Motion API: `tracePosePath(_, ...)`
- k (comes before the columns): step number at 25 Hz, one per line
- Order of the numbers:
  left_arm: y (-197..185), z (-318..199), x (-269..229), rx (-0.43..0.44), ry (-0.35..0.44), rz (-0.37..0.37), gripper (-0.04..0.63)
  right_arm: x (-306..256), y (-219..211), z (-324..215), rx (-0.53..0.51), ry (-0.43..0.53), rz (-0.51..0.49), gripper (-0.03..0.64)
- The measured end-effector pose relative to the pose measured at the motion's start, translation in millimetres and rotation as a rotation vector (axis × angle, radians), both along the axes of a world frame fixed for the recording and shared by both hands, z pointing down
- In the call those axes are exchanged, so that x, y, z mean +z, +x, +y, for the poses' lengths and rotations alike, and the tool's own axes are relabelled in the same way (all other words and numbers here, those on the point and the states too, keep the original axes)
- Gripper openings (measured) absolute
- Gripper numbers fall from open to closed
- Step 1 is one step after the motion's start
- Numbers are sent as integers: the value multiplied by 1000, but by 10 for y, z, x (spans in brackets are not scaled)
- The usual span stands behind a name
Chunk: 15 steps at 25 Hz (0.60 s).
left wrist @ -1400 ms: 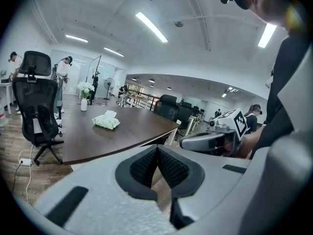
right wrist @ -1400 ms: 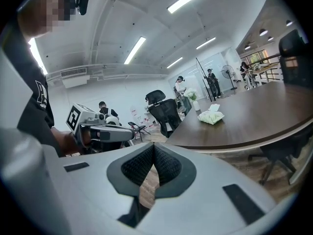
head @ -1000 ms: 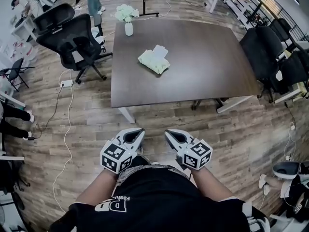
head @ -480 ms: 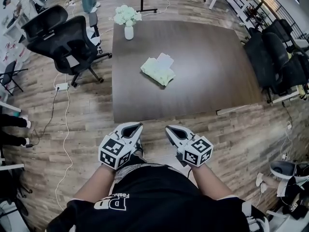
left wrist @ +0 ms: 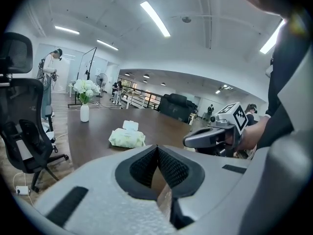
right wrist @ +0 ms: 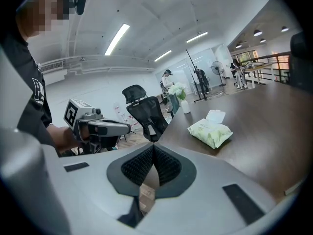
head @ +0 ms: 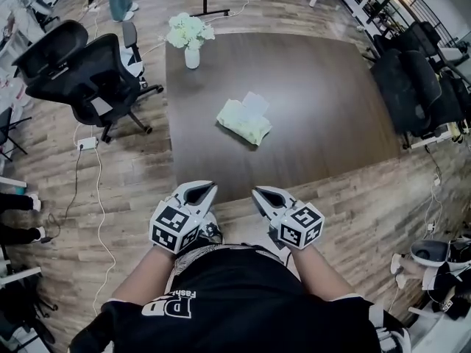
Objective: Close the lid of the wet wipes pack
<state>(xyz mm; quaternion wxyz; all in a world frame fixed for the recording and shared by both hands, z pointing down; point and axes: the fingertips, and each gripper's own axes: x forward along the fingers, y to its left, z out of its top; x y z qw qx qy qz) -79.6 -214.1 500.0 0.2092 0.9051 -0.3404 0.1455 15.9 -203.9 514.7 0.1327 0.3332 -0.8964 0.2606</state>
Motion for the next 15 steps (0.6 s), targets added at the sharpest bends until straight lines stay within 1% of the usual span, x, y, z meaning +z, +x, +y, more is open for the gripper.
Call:
tracePosePath(9,-302,-497,-20,32,21,-3,17,61,-268,-498,39,15,22,2)
tracePosePath(15,-391,-586,61,52,5,7,17,43,-287,-660,72,23,42,2)
